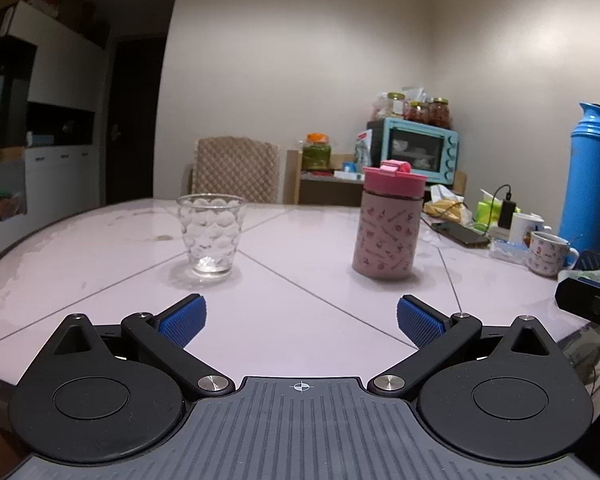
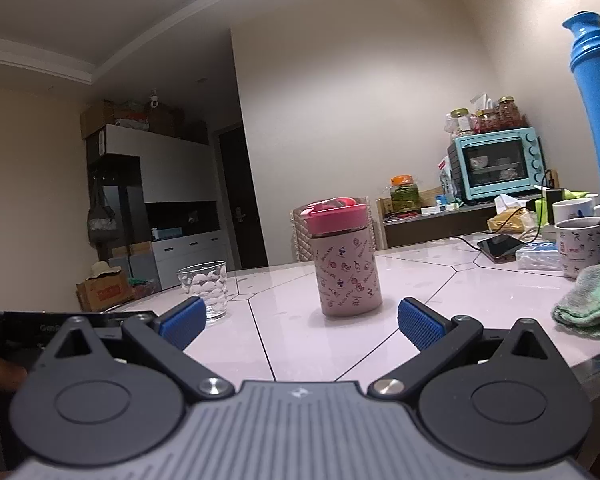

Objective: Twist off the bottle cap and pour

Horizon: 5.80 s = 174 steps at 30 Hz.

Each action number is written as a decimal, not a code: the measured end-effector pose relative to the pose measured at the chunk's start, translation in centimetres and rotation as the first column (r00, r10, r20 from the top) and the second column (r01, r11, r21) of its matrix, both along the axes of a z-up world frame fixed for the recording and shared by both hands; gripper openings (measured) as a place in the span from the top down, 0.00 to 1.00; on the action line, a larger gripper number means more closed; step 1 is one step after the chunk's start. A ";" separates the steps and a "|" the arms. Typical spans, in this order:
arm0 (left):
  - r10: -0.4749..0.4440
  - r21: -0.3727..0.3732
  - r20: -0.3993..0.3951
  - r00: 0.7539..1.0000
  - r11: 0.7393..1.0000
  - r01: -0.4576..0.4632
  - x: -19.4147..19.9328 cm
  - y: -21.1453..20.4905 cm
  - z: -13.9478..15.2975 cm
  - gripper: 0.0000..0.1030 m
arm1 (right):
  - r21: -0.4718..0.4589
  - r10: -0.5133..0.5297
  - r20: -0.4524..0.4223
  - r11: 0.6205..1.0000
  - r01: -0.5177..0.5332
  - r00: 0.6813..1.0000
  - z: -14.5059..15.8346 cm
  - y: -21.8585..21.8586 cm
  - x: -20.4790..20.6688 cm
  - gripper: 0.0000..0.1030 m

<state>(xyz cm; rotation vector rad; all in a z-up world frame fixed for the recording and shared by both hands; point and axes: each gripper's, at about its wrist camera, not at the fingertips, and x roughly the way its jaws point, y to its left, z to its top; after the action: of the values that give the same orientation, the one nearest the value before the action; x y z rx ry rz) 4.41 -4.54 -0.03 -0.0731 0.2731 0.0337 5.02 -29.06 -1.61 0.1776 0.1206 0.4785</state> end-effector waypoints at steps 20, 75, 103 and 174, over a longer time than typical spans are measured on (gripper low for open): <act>0.002 0.007 -0.022 1.000 1.000 -0.002 2.9 -1.7 0.4 0.00 | -0.005 0.002 -0.013 1.000 -0.002 1.000 0.5 -2.0 2.6 0.00; -0.445 0.070 -0.025 0.895 0.892 0.446 18.8 -1.5 1.5 0.00 | -0.109 0.021 -0.017 0.994 -0.023 1.000 4.8 0.1 14.4 0.00; -0.576 0.113 -0.076 0.814 0.806 0.581 27.3 -4.1 -0.2 0.00 | -0.189 0.037 -0.070 0.981 -0.050 0.997 5.6 2.0 19.1 0.00; -0.450 0.111 -0.079 0.890 0.883 0.456 22.4 -3.1 1.0 0.13 | -0.166 0.204 -0.160 0.959 -0.230 0.966 5.7 7.6 22.6 0.09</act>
<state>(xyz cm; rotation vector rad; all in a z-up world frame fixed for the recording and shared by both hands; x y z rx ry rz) 26.82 -7.66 0.94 0.1206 0.3332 -0.4161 27.62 -21.50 4.10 0.0160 0.3247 0.6712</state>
